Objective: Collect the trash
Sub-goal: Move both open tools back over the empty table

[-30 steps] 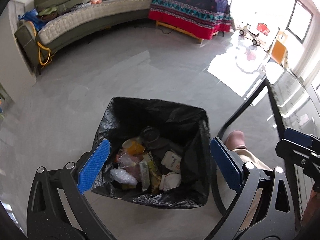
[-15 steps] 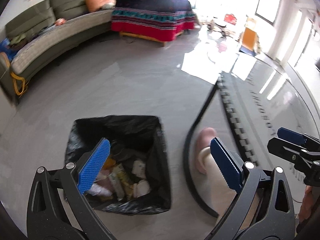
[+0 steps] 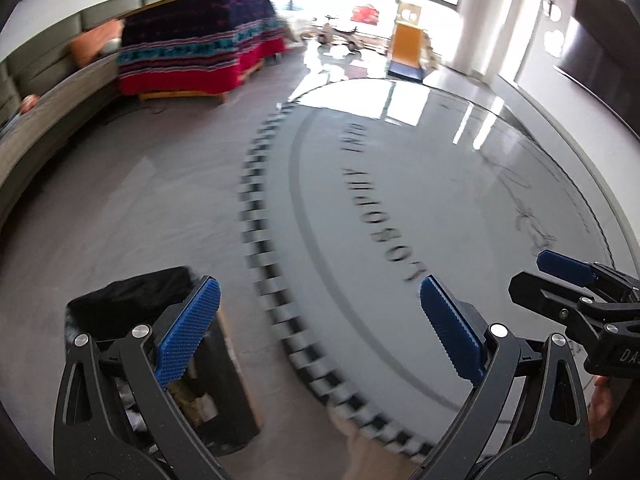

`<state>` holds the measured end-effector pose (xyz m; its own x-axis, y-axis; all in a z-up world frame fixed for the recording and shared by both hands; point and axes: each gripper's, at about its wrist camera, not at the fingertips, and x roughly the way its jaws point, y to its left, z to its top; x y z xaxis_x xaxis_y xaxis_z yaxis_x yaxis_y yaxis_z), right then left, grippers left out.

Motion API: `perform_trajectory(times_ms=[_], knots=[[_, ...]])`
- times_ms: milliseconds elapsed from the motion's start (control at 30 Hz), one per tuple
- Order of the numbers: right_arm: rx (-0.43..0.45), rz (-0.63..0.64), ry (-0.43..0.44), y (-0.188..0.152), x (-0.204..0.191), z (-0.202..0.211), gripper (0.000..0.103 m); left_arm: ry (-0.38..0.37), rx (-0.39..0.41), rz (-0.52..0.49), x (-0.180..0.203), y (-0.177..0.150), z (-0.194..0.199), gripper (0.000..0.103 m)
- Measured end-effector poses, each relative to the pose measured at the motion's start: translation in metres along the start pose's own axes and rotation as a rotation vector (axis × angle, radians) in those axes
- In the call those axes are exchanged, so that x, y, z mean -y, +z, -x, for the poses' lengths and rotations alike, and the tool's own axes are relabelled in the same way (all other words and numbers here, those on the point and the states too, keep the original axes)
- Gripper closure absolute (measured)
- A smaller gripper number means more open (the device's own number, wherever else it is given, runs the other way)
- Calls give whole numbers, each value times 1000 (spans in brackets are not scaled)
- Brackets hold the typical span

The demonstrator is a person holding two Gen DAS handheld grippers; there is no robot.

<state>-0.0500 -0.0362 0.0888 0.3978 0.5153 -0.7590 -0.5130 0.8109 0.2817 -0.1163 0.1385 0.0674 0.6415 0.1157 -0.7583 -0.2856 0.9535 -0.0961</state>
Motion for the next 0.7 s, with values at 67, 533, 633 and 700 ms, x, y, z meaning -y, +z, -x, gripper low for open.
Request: perform_trajectory(times_ms=[67, 533, 633, 700], knots=[[7, -31, -27, -3, 18, 3, 19, -23, -6, -24, 17, 4, -7, 6], [28, -189, -263, -35, 129, 2, 19, -89, -29, -199, 121, 14, -63, 6], [21, -211, -281, -37, 142, -3, 19, -81, -53, -229, 136, 11, -79, 6], [35, -198, -305, -36, 144, -5, 18, -75, -60, -235, 142, 11, -86, 6]])
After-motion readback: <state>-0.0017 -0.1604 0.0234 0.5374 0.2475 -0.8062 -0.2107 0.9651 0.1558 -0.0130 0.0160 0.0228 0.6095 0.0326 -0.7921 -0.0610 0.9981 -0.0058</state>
